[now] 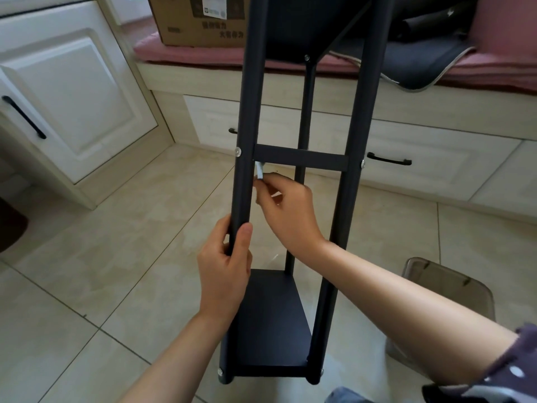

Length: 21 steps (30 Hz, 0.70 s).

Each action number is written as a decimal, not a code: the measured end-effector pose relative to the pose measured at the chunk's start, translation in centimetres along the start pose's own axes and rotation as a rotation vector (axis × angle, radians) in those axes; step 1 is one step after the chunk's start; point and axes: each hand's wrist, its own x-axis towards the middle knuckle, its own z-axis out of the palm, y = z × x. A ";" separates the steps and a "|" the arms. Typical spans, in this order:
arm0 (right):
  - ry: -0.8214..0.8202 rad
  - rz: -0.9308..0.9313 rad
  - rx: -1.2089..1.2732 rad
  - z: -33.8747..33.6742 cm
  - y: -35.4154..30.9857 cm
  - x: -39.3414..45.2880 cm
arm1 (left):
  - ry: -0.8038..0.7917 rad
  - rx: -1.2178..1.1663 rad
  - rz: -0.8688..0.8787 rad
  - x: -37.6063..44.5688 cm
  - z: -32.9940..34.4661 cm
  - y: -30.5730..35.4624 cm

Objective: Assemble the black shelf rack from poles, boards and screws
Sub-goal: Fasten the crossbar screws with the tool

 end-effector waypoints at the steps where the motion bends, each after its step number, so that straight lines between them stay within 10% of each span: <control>1: -0.004 0.012 -0.001 -0.4 -0.3 -0.2 | 0.003 0.003 0.001 -0.1 0.0 0.0; 21: -0.153 0.161 -0.171 -6.4 -3.1 -1.6 | 0.013 0.042 -0.001 -0.8 0.3 0.5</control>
